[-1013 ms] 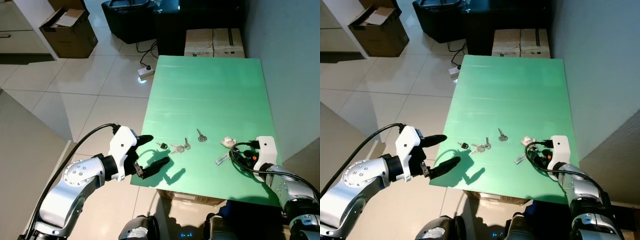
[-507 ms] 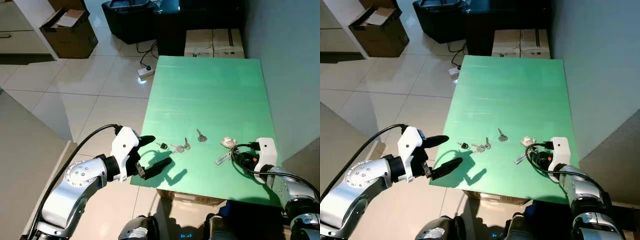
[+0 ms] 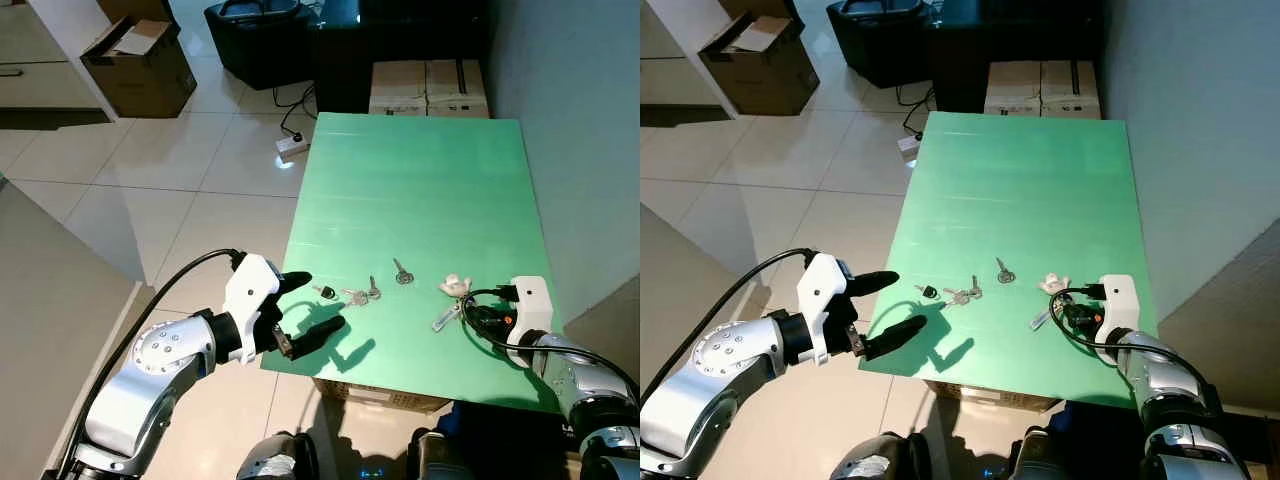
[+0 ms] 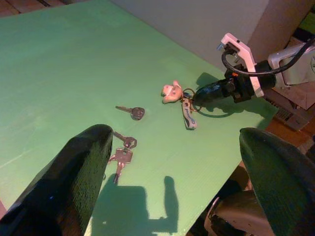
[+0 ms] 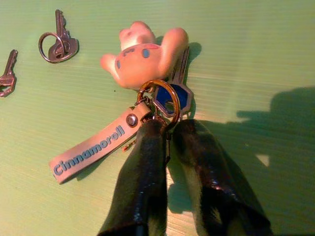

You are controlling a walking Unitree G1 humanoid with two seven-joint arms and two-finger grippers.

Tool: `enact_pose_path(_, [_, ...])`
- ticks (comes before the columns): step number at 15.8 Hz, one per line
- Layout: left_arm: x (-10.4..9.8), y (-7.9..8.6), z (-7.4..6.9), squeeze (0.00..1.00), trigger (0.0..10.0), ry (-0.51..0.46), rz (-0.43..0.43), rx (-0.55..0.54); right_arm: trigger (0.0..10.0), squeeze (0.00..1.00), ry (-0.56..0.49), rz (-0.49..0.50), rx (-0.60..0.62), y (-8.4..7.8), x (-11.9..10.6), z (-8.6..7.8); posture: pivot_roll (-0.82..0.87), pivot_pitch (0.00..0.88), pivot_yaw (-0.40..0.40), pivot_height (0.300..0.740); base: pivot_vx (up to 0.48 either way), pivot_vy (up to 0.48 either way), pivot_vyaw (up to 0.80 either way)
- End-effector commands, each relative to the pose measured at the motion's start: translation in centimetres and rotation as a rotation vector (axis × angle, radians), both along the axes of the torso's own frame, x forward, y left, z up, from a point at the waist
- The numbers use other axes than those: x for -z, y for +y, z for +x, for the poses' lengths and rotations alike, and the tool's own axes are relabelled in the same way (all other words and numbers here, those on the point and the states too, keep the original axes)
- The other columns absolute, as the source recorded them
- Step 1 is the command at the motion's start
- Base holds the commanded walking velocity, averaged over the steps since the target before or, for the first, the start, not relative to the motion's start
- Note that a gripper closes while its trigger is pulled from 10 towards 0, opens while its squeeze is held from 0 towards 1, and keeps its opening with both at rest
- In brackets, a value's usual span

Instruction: Hang keys on a hook

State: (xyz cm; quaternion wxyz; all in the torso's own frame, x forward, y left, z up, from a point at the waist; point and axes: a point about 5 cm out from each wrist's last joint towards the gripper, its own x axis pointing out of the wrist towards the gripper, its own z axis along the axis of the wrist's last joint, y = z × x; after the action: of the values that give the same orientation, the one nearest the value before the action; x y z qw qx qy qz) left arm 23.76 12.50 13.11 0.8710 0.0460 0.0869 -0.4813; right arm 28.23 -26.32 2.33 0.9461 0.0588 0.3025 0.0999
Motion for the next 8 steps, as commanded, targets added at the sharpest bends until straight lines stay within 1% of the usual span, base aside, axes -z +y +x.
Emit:
enact_pose_path(1, [0.2,0.2,0.0,0.0,10.0,0.002,0.014,-0.005,0.0,0.0,-0.004,0.009,-0.026,0.5,0.1,0.1,0.0,0.138,0.144,0.74,0.0,0.0,0.0])
enact_pose_path(5, [0.2,0.1,0.1,0.0,10.0,0.0,0.014,-0.003,0.0,0.0,-0.045,0.017,-0.023,0.9,-0.1,0.3,0.0,0.137,0.146,0.74,0.0,0.0,0.0])
enact_pose_path(6, [0.2,0.1,0.2,0.0,10.0,-0.006,0.019,-0.009,0.0,0.0,-0.091,0.014,-0.005,0.9,-0.5,0.6,-0.01,0.136,0.151,0.74,0.0,0.0,0.0])
enact_pose_path(7, [0.2,0.1,0.3,0.0,10.0,-0.009,0.022,-0.013,0.0,0.0,-0.108,0.013,0.0,1.0,-0.7,0.7,-0.01,0.136,0.151,0.74,0.0,0.0,0.0])
enact_pose_path(8, [0.4,0.3,0.6,0.0,10.0,-0.024,0.045,-0.04,0.0,0.0,-0.152,-0.014,0.002,1.0,-1.1,0.9,-0.02,0.129,0.145,0.74,0.0,0.0,0.0])
